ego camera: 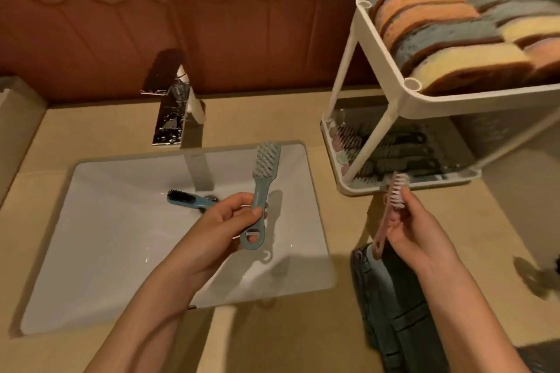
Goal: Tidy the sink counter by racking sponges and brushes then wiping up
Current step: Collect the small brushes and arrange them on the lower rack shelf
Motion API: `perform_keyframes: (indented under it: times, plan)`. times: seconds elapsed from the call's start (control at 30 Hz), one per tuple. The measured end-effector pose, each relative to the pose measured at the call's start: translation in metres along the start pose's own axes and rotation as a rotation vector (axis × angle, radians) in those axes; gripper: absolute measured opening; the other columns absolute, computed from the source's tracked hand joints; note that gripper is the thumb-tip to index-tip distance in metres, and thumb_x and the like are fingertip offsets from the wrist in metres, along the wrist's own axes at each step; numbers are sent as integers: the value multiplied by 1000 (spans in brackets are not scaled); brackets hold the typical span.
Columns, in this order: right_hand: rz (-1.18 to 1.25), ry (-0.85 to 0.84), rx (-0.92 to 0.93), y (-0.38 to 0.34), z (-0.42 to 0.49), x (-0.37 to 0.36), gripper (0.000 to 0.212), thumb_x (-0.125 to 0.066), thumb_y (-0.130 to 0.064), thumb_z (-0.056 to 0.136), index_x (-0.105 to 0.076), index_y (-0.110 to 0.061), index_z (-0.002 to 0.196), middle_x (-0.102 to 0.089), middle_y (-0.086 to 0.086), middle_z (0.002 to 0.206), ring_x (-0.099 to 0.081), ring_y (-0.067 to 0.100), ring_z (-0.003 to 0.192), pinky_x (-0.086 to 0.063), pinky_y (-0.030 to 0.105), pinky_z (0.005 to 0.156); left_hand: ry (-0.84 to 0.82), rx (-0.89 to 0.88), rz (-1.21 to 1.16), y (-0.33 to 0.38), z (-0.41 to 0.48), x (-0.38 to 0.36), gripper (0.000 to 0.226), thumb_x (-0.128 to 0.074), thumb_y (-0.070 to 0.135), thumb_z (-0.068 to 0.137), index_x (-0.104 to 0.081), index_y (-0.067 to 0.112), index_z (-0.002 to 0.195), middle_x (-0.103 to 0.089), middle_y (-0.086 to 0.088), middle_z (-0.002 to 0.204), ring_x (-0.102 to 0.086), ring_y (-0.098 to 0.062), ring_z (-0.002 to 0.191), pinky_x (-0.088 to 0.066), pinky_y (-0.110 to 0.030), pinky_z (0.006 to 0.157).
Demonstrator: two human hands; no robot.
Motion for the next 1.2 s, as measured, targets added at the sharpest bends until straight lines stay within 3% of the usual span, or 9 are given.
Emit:
perform_keyframes:
  times: [0.13,0.2,0.3,0.43,0.53,0.67,0.8,1.03,1.2]
  plan:
    - [-167,88,113,-57,27,19,20,-54,-28,92,-59,-10,100,-57,0,73,-46,4,53,-42,13,47,85,19,-83,2,18,-15,15,-54,11,90,-65,19,83,-64,7,67,-59,-4,63,-49,-18,58]
    - [-305,82,196,-89,45,20,22,-53,-24,92,-54,-15,112,-62,2,89,-53,6,63,-47,20,63,118,29,-101,4,26,-17,16,-54,12,90,-66,20,81,-63,6,68,-57,-7,65,-48,-23,64]
    - [-540,115,341,-132,77,14,31,-56,-23,91,-50,-17,121,-61,5,115,-60,17,98,-50,34,90,141,26,-128,7,34,-25,15,-55,13,89,-66,19,82,-62,5,69,-57,-8,65,-46,-24,65]
    - [-882,98,495,-162,111,-8,33,-56,-26,91,-54,-12,121,-56,9,124,-53,25,112,-43,33,89,164,41,-132,2,37,-30,15,-55,13,89,-65,19,80,-62,5,66,-57,-6,61,-48,-20,58]
    - [-906,107,472,-169,134,-4,49,-62,-34,86,-51,-13,129,-54,8,131,-50,27,119,-43,38,94,192,68,-141,-7,36,-32,15,-55,12,88,-66,19,80,-64,5,67,-60,-4,58,-49,-18,54]
    - [-988,80,496,-170,143,-9,52,-60,-35,88,-45,-15,134,-51,7,135,-46,27,123,-37,38,101,179,111,-138,-21,32,-40,14,-55,12,89,-65,18,81,-63,5,69,-58,-4,59,-48,-19,58]
    - [-1060,42,385,-154,155,-10,50,-46,-27,96,-34,-7,141,-38,12,146,-36,30,133,-28,35,107,187,124,-144,-25,33,-40,14,-54,11,89,-64,17,81,-63,6,67,-58,-3,55,-49,-15,53]
    - [-1289,29,440,-144,161,-12,39,-53,-23,93,-48,-9,129,-50,15,136,-45,35,125,-34,44,106,192,119,-167,-26,31,-40,14,-54,10,89,-64,17,81,-63,6,65,-59,-2,53,-49,-14,50]
    - [-1462,29,493,-139,162,-12,38,-51,-17,93,-49,-10,130,-53,15,134,-47,35,123,-35,43,104,185,110,-168,-24,30,-44,13,-54,9,90,-64,15,84,-64,7,63,-60,-2,53,-50,-15,51]
Point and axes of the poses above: each hand's wrist, its own z-axis towards the middle knuckle, its own x-axis out of the back of the hand, y = z × x, the point moved 9 cm from there along z, towards the middle knuckle
